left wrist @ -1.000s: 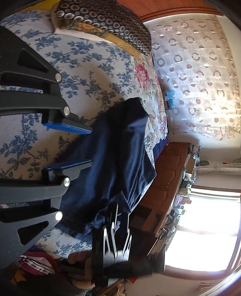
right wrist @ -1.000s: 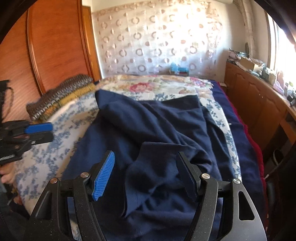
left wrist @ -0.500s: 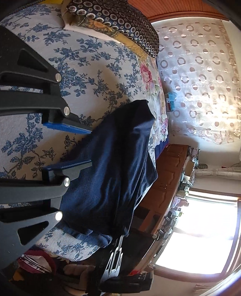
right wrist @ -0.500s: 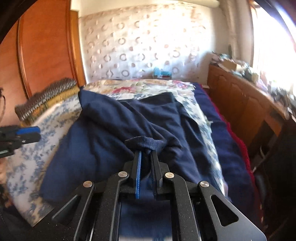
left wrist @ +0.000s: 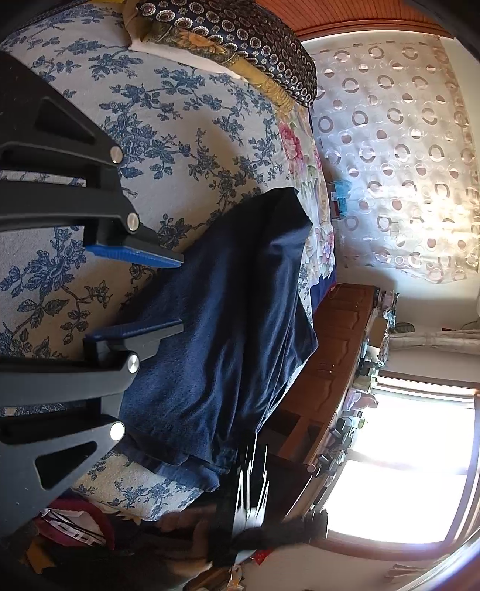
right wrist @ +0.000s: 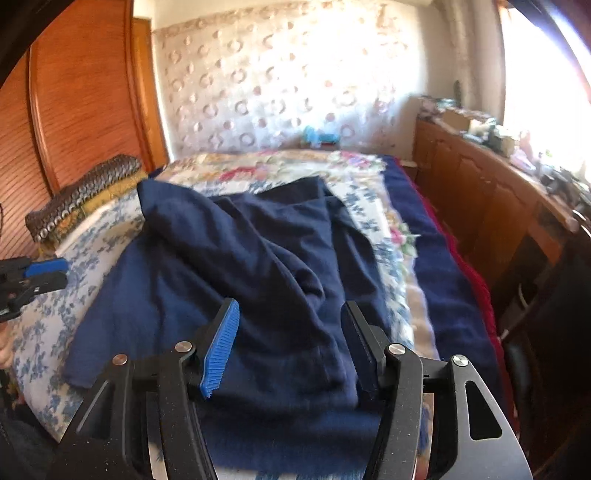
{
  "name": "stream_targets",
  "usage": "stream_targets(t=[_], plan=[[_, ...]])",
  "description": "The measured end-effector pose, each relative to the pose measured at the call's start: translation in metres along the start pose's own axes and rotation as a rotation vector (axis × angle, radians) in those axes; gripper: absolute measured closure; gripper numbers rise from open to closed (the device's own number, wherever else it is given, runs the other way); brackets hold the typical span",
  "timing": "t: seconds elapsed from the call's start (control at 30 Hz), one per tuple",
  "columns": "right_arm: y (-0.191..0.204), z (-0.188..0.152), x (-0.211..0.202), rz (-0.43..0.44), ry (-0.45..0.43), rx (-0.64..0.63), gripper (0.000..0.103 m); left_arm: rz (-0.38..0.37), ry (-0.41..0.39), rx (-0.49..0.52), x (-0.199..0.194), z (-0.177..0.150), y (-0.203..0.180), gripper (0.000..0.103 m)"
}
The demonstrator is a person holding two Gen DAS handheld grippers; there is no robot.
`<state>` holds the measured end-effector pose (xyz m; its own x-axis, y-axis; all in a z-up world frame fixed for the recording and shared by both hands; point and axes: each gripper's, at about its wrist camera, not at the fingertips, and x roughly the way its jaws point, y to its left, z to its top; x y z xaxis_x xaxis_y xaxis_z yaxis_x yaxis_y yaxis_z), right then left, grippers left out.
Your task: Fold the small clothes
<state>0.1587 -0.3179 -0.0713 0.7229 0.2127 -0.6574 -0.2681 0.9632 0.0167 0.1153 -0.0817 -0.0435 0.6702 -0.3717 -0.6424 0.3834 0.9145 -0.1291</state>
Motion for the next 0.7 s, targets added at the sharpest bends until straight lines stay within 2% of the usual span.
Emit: stream_targets(t=[0.13,0.2,0.23,0.27,0.3,0.33,0.47,0.57,0.7], plan=[[-0.004,0.005,0.030,-0.021,0.057,-0.033,0.046,0.000,0.010,-0.002,0.003,-0.002,-0.001,0.076],[-0.003,0.006,0.033,-0.002,0.058,-0.037,0.057,-0.003,0.012,-0.002,0.004,-0.004,-0.001,0.076],[-0.002,0.005,0.033,0.020,0.055,-0.047,0.070,-0.003,0.014,-0.003,0.004,-0.004,-0.001,0.076],[0.001,0.005,0.031,0.023,0.049,-0.060,0.080,-0.004,0.015,-0.003,0.005,-0.005,-0.001,0.076],[0.003,0.004,0.029,0.019,0.048,-0.075,0.085,-0.006,0.016,-0.003,0.005,-0.005,-0.002,0.076],[0.005,0.004,0.027,0.022,0.048,-0.089,0.097,-0.006,0.017,-0.003,0.006,-0.005,-0.002,0.076],[0.011,0.008,0.003,0.032,-0.042,-0.104,0.099,-0.006,0.013,-0.003,0.006,-0.005,-0.002,0.076],[0.016,0.016,-0.033,0.052,-0.138,-0.085,0.100,-0.004,0.006,-0.006,0.003,-0.004,0.000,0.076],[0.020,0.024,-0.075,0.052,-0.206,-0.083,0.100,-0.008,-0.003,-0.011,0.000,-0.003,0.000,0.076]])
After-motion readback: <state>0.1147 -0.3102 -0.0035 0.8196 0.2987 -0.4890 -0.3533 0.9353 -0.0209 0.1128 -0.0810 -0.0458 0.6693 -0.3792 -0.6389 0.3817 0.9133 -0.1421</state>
